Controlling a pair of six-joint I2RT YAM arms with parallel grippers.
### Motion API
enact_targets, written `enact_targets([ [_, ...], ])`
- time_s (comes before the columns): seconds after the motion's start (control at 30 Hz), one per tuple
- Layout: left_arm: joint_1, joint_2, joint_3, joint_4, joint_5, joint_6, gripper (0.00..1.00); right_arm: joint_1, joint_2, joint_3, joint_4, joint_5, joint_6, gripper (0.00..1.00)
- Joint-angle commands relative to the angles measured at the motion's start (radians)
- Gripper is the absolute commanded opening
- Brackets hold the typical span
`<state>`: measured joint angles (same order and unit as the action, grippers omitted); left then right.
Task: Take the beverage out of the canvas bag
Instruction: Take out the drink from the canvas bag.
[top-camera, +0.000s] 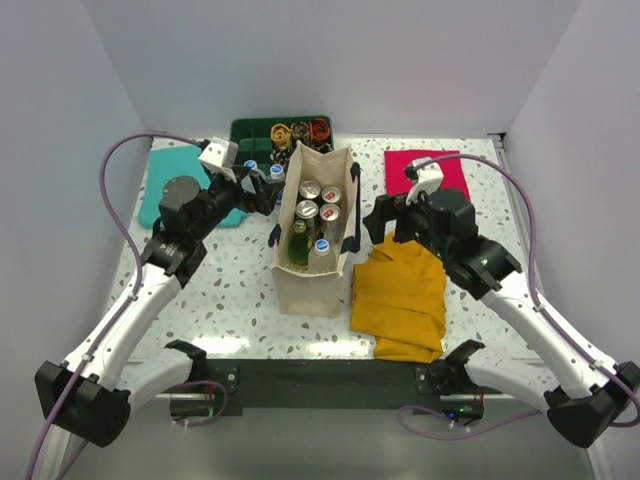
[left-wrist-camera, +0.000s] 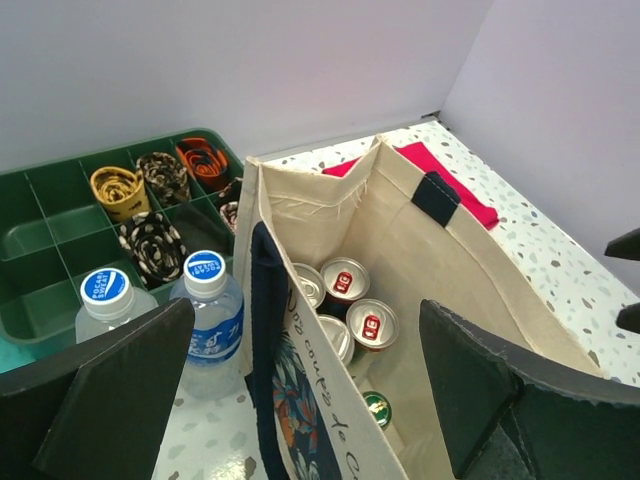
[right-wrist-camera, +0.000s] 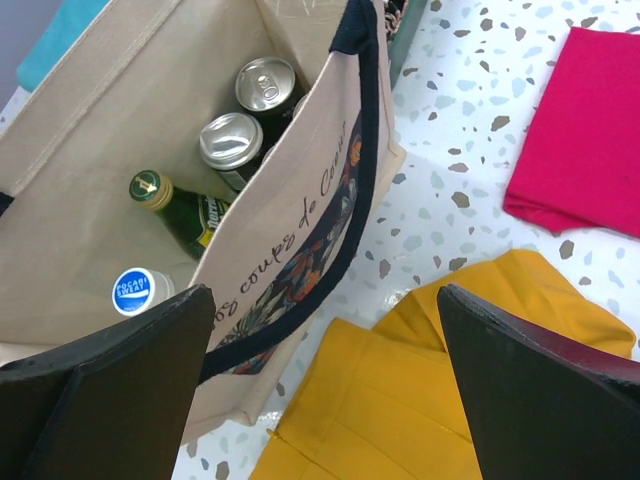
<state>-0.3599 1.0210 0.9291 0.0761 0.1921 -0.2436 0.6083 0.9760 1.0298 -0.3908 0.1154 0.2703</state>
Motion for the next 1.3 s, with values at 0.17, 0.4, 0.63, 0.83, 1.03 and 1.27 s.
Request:
enact_targets([
  [0.17,0.007,-0.01,0.132,-0.116,0.138,0.003,1.0,0.002,0.03,0.134,-0.094,-0.051,-0.025,0.98],
  [0.4,0.006,-0.015,0.177,-0.194,0.139,0.061,1.0,0.001,0.102,0.245,-0.203,-0.089,-0.029,0.98],
  [0.63,0.006,-0.029,0.195,-0.265,0.164,0.121,1.0,0.001,0.15,0.312,-0.249,-0.252,-0.009,0.98],
  [0.83,0.006,-0.045,0.157,-0.326,0.249,0.106,1.0,0.002,0.213,0.331,-0.324,-0.364,-0.016,0.91],
  [1.03,-0.001,-0.016,0.183,-0.415,0.323,0.153,1.0,0.004,0.205,0.294,-0.356,-0.454,-0.017,0.89],
  [1.27,-0.077,0.037,0.26,-0.535,0.317,0.219,0.98,0.018,0.216,0.256,-0.41,-0.464,-0.04,0.88],
])
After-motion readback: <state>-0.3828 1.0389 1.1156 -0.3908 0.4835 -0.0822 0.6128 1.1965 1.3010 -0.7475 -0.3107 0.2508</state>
